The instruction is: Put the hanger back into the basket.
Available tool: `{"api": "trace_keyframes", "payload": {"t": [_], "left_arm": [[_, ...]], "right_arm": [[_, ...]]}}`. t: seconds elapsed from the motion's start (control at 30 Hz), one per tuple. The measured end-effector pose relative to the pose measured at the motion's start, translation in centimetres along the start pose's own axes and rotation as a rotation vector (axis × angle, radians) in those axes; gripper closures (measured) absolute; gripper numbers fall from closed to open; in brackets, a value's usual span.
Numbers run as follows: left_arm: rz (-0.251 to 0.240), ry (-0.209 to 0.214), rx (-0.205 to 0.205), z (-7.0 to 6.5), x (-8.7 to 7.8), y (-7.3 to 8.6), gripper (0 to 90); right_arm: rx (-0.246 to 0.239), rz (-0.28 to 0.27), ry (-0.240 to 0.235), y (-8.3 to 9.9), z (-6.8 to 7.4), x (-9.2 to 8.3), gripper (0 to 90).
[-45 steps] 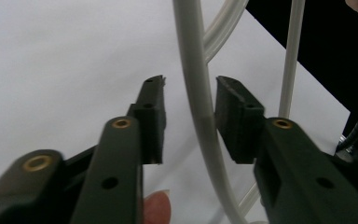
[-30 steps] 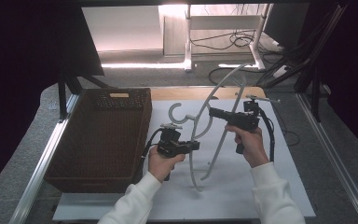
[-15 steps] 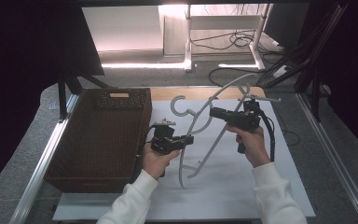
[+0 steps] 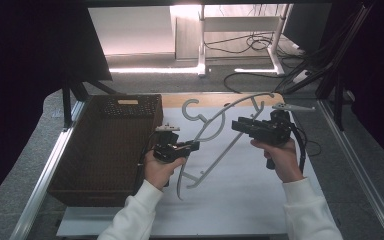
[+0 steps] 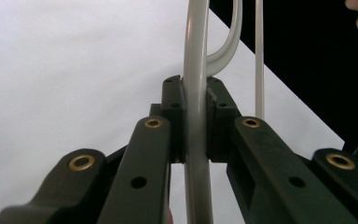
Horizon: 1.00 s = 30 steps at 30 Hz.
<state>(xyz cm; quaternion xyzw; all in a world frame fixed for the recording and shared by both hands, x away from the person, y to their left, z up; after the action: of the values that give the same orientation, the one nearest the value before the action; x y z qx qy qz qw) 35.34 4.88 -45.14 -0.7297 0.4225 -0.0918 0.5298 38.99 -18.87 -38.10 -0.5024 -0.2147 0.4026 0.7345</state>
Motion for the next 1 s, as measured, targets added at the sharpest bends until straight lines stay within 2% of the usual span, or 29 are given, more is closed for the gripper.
{"api": "trace_keyframes", "payload": {"t": [0.1, 0.27, 0.43, 0.63, 0.9, 1.0], "left_arm": [[-0.007, 0.002, -0.004, 0.0, -0.4, -0.3, 81.7], [-0.008, -0.007, 0.044, -0.5, -1.8, -1.3, 81.7], [-0.016, -0.015, 0.069, -0.7, -3.0, -2.4, 81.7], [-0.010, -0.035, 0.110, -0.4, -4.2, -3.5, 81.7], [-0.023, -0.067, 0.143, 0.6, -6.7, -5.0, 81.7], [-0.030, -0.084, 0.146, 1.3, -7.7, -5.4, 81.7]], "right_arm": [[-0.035, -0.004, 0.020, -0.1, 0.0, -1.5, 54.0], [-0.036, -0.035, 0.051, -0.3, -0.4, -3.7, 53.5], [-0.062, -0.026, 0.068, 0.1, -0.9, -5.2, 50.1], [-0.093, 0.035, 0.116, 1.8, -2.4, -6.5, 43.1], [-0.102, 0.143, 0.192, 5.0, -4.9, -6.8, 36.3], [-0.088, 0.177, 0.212, 6.0, -5.5, -6.8, 35.4]]}}
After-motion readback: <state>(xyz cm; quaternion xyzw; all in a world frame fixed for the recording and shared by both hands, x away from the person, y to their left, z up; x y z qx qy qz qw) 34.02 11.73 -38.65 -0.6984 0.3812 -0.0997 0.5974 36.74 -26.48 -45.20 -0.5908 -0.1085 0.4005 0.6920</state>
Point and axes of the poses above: each handheld gripper's, and its own axes: x roughly forward along the jaws, y roughly out of its underside, z roughly to its left, the point moved 5 cm from there along x, roughly forward along the jaws, and after that the axes turned 14 degrees about -z, right-handed, at the moved point
